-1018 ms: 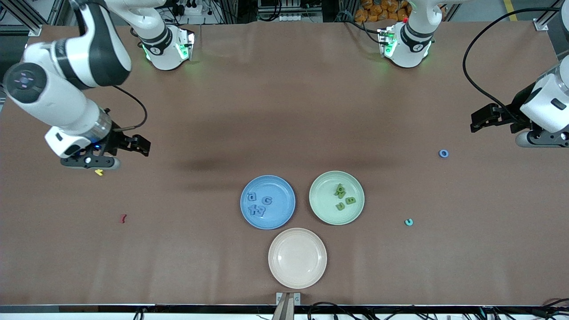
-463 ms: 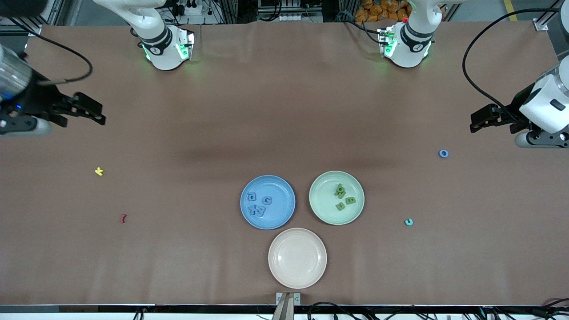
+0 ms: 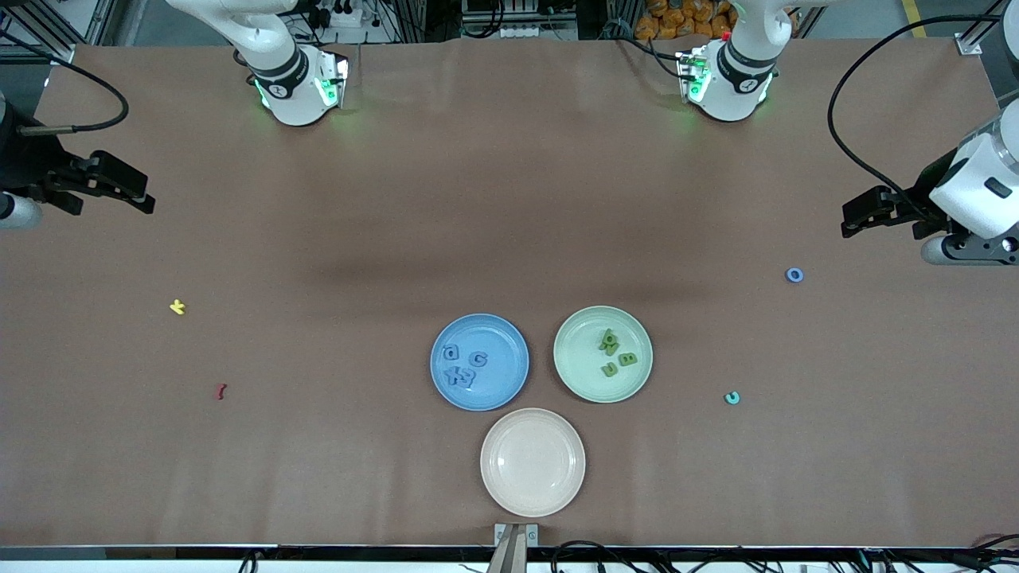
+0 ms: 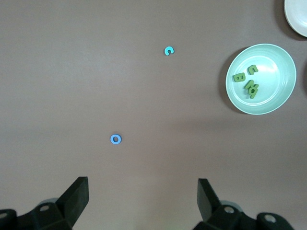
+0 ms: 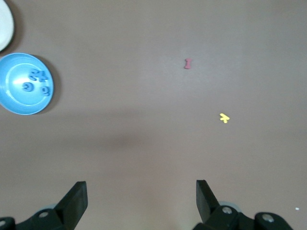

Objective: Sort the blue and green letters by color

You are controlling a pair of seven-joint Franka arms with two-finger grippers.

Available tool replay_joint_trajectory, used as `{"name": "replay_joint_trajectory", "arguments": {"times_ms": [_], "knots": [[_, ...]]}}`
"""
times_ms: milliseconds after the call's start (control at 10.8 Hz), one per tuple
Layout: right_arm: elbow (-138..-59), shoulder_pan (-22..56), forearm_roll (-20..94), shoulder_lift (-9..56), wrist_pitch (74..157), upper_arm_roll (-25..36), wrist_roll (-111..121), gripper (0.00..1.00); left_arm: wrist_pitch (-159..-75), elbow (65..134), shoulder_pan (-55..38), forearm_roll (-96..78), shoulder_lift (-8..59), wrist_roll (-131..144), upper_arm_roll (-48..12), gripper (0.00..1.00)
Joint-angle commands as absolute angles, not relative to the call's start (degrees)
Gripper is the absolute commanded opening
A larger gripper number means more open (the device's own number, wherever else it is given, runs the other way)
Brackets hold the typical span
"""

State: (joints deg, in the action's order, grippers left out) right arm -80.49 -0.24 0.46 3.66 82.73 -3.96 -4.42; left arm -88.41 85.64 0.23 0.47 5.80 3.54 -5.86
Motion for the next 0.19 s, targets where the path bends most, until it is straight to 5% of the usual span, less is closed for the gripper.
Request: {"name": "replay_joint_trajectory", "arguments": {"times_ms": [0, 93], "knots": [[-79.7, 3.3, -2.6, 3.8, 81.7, -1.0, -4.6, 1.00, -88.7, 85.7, 0.4, -0.1, 5.5, 2.4, -5.9, 1.00], [-79.7, 3.3, -2.6, 3.8, 81.9, -1.1, -4.6, 1.00, -88.7, 85.7, 0.5, -0.1, 5.4, 2.3, -6.0, 1.00]]}}
